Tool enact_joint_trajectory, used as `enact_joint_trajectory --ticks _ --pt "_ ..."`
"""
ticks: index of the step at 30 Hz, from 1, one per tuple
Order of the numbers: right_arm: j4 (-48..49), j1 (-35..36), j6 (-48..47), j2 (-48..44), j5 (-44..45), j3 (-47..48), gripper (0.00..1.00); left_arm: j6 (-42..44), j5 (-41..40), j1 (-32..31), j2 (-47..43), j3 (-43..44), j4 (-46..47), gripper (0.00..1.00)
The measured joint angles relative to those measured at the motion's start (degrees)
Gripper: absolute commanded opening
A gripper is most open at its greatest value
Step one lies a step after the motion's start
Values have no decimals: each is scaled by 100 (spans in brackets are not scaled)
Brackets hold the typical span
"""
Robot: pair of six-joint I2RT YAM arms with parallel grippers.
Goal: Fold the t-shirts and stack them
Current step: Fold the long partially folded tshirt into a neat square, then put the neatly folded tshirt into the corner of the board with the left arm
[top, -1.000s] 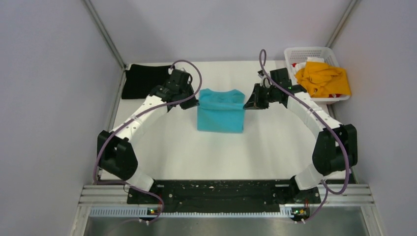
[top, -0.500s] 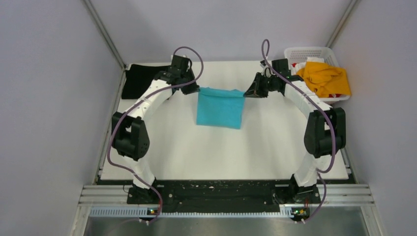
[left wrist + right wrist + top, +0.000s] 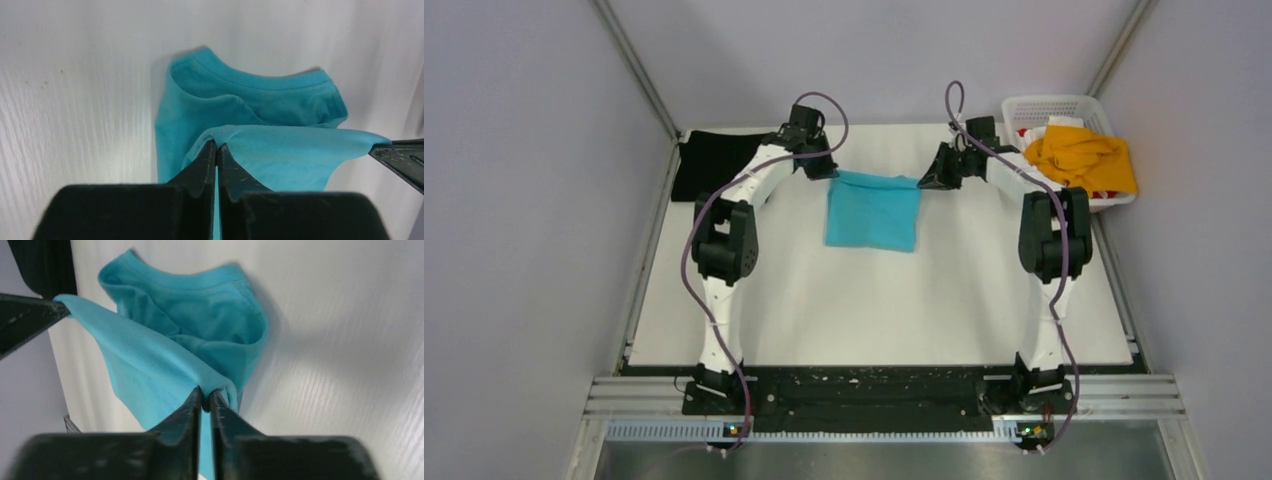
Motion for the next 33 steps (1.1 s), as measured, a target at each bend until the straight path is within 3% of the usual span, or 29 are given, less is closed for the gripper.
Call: enact_joint_trajectory --ticks 2,4,5,7,12,19,26,33 --pt "133 -11 4 284 70 203 57 28 2 28 251 247 2 40" --pt "205 -33 -9 544 205 393 81 17 -4 68 435 435 2 85" --pt "203 -42 -39 640 258 492 89 55 0 96 494 494 11 97" --pt "214 -68 -79 802 378 678 95 74 24 153 540 564 17 99" --pt "332 -101 -149 647 533 603 99 116 107 264 481 446 186 99" --pt "542 -101 -188 -866 855 -837 99 461 544 269 216 -369 256 97" --pt "1001 -101 -308 -2284 1655 -1932 99 660 752 188 245 -553 136 87" --pt "1156 -101 -568 -2498 2262 -2065 99 763 601 20 361 -629 105 76"
